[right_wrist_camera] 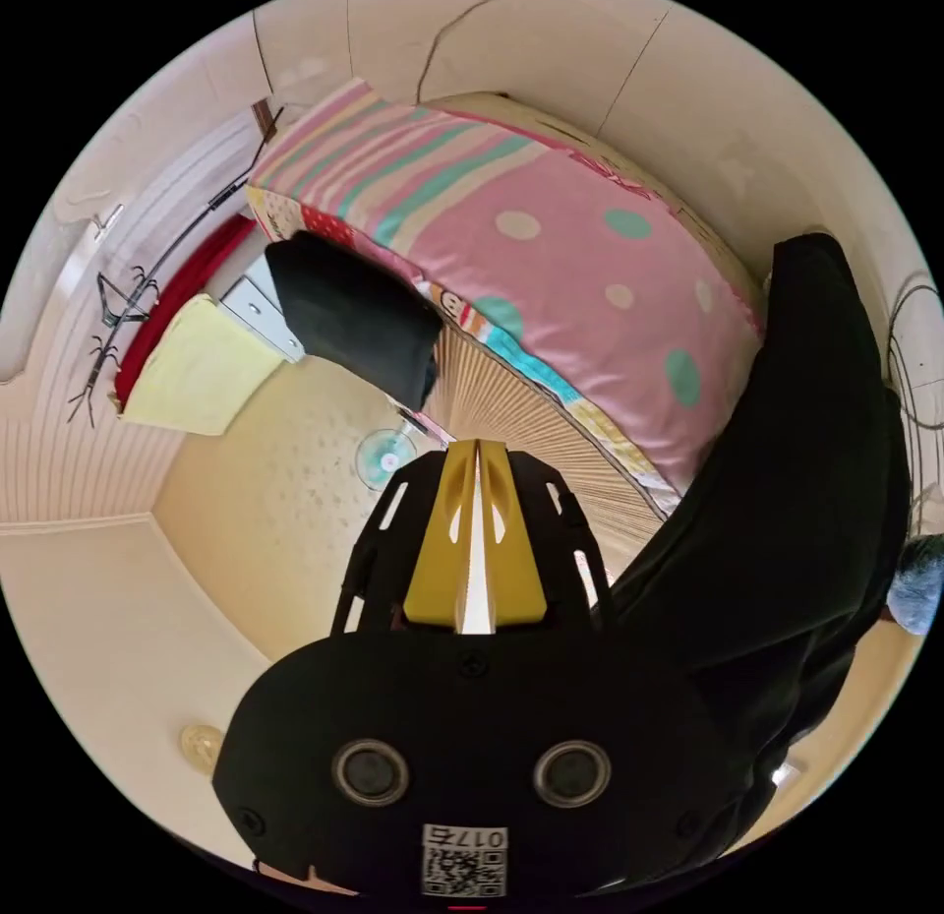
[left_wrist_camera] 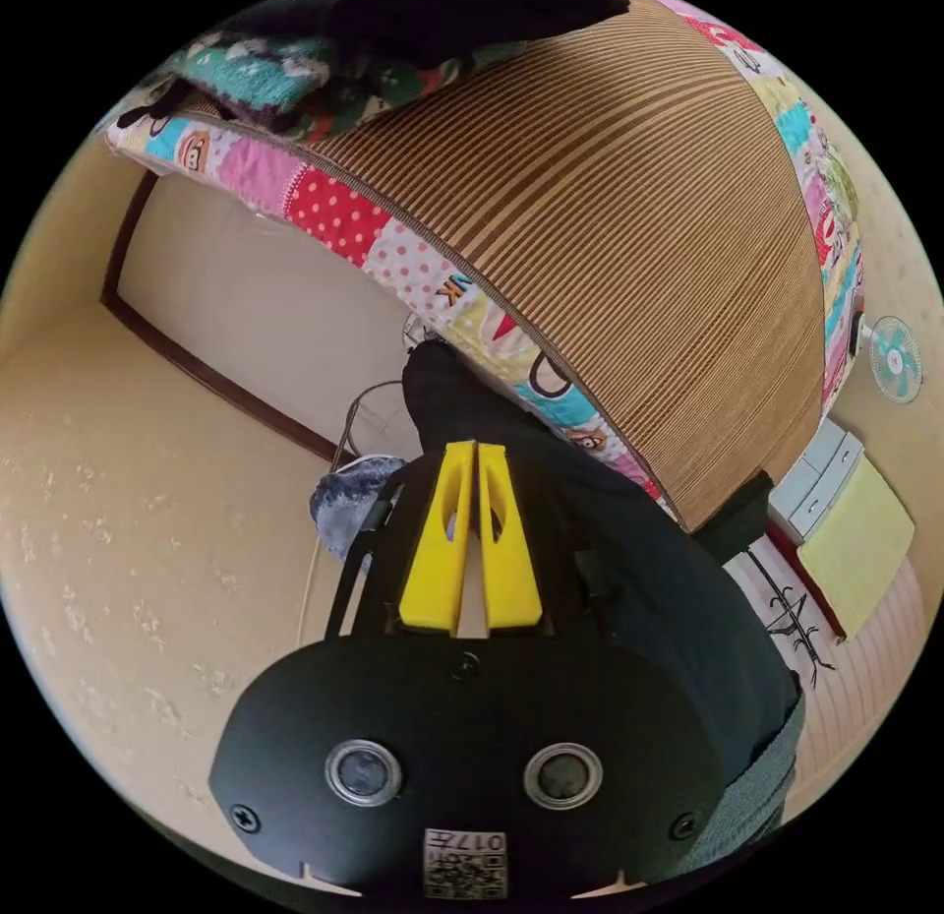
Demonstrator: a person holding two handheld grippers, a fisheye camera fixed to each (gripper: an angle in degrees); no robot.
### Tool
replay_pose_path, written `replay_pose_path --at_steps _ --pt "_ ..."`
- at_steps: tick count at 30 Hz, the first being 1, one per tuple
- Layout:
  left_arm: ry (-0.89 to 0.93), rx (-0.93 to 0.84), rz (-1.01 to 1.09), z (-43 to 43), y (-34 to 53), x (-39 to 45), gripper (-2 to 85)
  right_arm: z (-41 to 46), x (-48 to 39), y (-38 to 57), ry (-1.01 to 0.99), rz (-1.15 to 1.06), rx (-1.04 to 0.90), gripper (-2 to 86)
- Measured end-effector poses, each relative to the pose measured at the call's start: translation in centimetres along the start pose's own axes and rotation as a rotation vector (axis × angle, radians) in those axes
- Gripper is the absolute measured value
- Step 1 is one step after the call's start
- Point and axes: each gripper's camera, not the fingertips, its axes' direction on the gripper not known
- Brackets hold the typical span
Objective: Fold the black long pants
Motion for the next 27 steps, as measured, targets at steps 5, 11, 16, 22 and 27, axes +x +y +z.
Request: replay_pose_path --at_steps 5,11,16,22,27 --pt "0.128 -0.103 -0.060 7.8 1.4 1.7 -0.6 -0.7 -2.8 -2.0 -0.055 -0.048 0.057 2.9" --pt "0.169 -0.133 -0.248 13.7 4.4 -1.4 -0.6 0.4 -7.8 -5.6 -0.048 -0.084 0.078 7.0" --pt "0.203 -0.043 -0.366 15.1 6.7 -4.1 -0.6 2.6 -13.3 -9.7 -0.019 -0.123 0.070 10.3" --pt "0.196 -0.016 -0.443 18.5 10.1 -5.4 -0.5 7.9 -21.9 -14.2 0.114 -0.237 0.007 15.1" --pt "0.227 -0.054 -0.548 22.2 12.1 -6.8 -0.5 12.1 -26.5 -15.9 0.429 -0.276 0.029 15.2"
